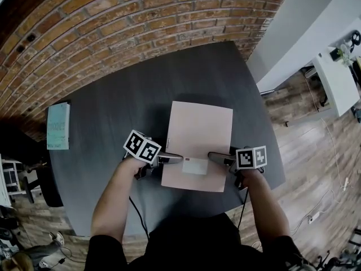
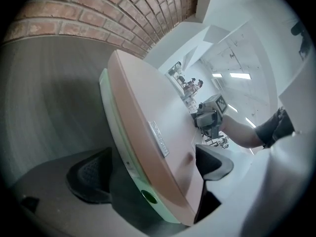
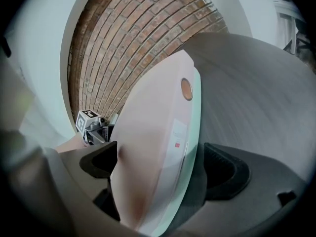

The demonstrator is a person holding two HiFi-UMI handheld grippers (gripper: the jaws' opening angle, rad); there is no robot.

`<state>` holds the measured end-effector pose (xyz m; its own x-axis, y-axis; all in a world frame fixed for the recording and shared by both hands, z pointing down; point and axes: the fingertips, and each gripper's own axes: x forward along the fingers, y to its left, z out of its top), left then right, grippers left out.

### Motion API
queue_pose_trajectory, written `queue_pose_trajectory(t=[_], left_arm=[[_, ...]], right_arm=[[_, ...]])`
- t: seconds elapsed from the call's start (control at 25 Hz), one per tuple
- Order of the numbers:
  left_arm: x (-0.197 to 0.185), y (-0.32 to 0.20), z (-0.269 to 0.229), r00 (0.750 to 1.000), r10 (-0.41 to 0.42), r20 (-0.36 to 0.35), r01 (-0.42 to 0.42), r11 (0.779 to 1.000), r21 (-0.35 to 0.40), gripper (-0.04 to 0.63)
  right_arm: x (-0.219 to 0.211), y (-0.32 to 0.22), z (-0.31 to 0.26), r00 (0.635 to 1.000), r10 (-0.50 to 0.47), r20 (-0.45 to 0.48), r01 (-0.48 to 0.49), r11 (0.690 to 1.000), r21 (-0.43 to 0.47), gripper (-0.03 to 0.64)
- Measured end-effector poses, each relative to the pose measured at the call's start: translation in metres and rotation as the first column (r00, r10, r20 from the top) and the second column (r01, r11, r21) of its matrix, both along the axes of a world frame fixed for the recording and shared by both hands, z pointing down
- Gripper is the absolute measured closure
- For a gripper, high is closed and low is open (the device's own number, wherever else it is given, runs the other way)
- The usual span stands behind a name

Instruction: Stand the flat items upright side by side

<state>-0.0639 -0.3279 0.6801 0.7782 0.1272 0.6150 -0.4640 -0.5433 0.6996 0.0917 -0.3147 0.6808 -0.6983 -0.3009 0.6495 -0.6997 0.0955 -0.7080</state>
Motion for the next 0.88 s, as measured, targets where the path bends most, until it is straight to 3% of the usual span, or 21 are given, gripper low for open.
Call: queue_pose_trajectory(t=[0.28, 0.56, 0.72, 0.88], left_arm=[[0.008, -0.007, 0.009, 0.999, -0.026, 0.028, 0.027, 0.999, -0.032, 0.075], [0.015, -0.003, 0.013, 0.996, 0.012, 0.089, -0.013, 1.0, 0.01, 0.074], [0.015, -0.001, 0.007, 0.996, -0.003, 0.094, -0.002, 0.998, 0.055, 0.074], [0.011, -0.007, -0.009, 0.995, -0.033, 0.096, 0.018, 0.988, 0.153, 0.074]], right_arm=[[-0.007, -0.008, 0.01, 1.0, 0.0, -0.027, -0.001, 1.0, -0.006, 0.081], [-0.007, -0.008, 0.012, 0.998, -0.032, -0.046, 0.032, 0.999, 0.001, 0.103], [-0.008, -0.007, 0.006, 0.998, -0.047, -0.052, 0.049, 0.998, 0.031, 0.107], [-0.011, -0.013, -0.01, 0.995, -0.06, -0.074, 0.068, 0.992, 0.107, 0.113]])
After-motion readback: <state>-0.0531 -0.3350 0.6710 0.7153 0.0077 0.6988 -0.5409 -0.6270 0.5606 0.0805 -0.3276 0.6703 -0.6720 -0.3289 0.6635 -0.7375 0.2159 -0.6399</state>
